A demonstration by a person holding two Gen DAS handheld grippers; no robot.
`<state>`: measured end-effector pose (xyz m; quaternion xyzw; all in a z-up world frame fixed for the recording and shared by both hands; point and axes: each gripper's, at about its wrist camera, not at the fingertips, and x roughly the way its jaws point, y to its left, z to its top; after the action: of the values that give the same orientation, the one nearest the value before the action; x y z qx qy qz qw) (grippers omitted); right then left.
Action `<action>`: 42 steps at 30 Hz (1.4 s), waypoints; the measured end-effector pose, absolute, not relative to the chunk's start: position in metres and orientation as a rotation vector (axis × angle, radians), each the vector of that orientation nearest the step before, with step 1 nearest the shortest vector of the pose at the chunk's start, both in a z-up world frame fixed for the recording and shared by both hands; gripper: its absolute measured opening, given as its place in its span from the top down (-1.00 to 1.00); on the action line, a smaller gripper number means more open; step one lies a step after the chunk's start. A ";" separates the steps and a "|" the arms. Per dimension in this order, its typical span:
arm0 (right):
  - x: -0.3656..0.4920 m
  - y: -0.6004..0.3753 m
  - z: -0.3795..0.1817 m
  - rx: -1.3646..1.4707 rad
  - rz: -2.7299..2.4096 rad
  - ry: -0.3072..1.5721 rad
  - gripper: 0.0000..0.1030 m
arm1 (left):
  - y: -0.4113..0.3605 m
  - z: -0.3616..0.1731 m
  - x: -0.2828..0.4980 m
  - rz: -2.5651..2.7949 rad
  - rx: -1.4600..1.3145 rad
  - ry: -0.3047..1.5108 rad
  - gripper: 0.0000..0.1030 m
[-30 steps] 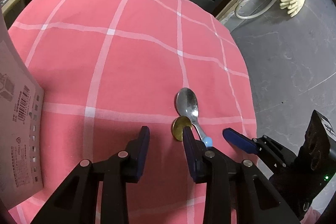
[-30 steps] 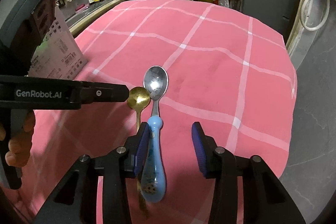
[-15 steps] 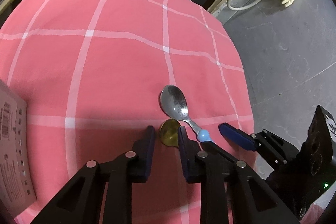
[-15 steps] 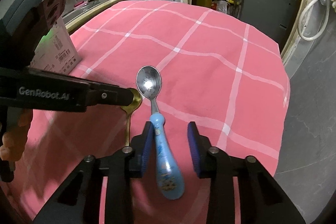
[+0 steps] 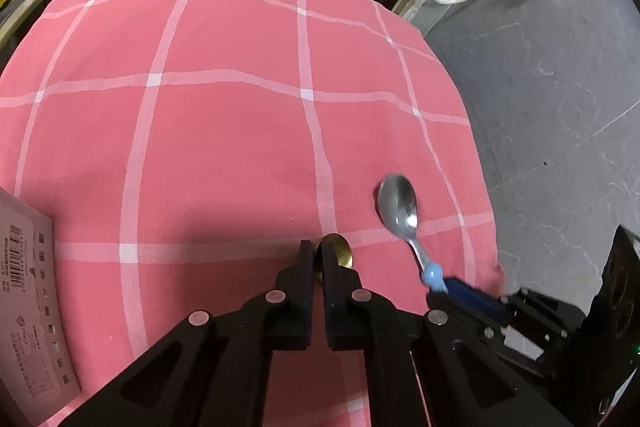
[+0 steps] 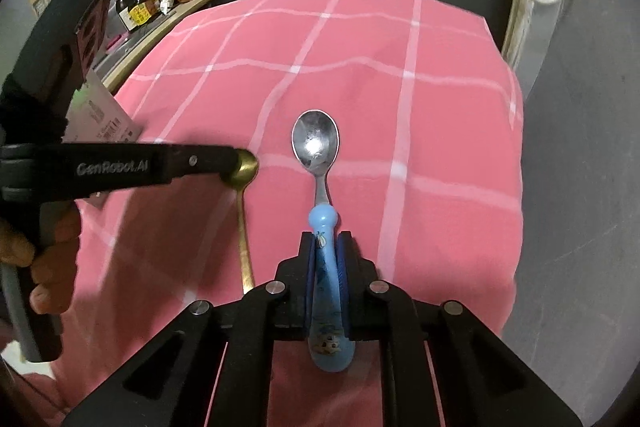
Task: Organize utensils
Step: 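Grasp the gold spoon with the left gripper while the right gripper grasps the blue-handled spoon, then lift both spoons and carry them over the white caddy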
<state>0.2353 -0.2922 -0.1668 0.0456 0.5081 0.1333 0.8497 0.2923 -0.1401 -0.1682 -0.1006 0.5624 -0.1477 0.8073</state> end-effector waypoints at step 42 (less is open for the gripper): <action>0.228 -0.312 -0.137 0.359 0.323 0.906 0.83 | -0.143 -0.106 0.248 -0.332 -0.103 0.990 0.96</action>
<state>0.2277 -0.3124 -0.1368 0.1716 0.4333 0.1546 0.8711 0.2478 -0.1430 -0.1056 -0.0494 0.4725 -0.1585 0.8655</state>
